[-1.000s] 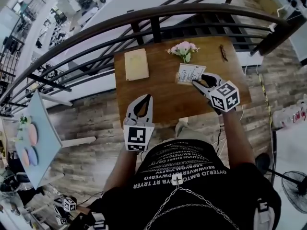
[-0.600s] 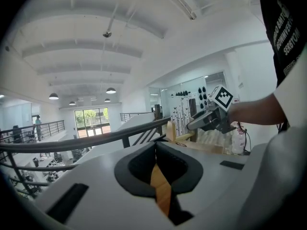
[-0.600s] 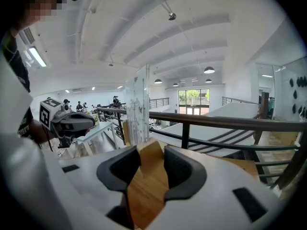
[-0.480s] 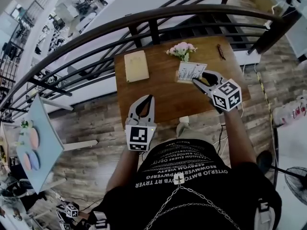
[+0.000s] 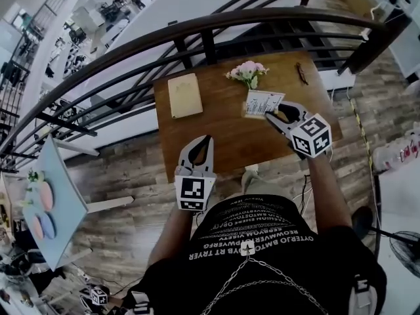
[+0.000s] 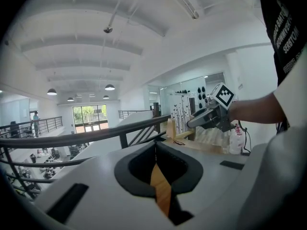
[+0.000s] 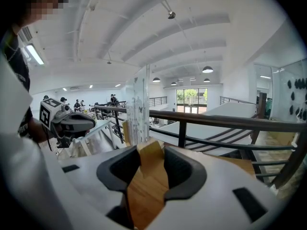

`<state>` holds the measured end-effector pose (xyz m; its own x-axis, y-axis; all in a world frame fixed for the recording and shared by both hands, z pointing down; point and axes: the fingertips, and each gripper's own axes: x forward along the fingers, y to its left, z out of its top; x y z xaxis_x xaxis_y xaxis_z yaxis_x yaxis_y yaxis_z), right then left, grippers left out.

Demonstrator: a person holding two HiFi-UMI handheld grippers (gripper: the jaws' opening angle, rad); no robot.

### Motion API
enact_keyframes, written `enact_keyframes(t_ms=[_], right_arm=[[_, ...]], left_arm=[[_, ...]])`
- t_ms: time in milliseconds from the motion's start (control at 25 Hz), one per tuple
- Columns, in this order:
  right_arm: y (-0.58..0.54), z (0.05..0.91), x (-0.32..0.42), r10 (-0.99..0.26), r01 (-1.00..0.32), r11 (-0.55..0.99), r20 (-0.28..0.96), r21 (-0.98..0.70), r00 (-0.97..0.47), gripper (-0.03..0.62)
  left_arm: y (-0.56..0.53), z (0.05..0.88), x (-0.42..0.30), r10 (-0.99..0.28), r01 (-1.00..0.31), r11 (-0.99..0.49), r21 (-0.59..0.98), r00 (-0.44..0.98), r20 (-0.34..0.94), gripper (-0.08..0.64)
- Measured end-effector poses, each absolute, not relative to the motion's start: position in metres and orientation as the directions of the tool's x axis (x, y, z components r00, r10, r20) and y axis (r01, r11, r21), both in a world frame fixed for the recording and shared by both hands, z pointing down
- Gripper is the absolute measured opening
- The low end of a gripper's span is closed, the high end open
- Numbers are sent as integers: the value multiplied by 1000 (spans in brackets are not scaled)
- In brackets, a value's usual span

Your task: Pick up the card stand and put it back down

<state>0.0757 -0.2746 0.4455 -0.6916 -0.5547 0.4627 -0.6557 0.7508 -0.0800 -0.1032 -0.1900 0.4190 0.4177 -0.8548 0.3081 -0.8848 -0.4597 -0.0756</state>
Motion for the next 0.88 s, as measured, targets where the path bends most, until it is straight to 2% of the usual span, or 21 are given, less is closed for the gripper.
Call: enact_keyframes(t_ms=[440,880], right_arm=[[-313,476,84,-543,-653,751,474,-93,-693,170],[-349,554,85,-486,-629,769,534,-114,-692,170]], left_arm=[[-226,434,-89,-851,-887,-456,-74,411,326,28],[-262,453,-79,-854,-904,-421,-72,369,368,28]])
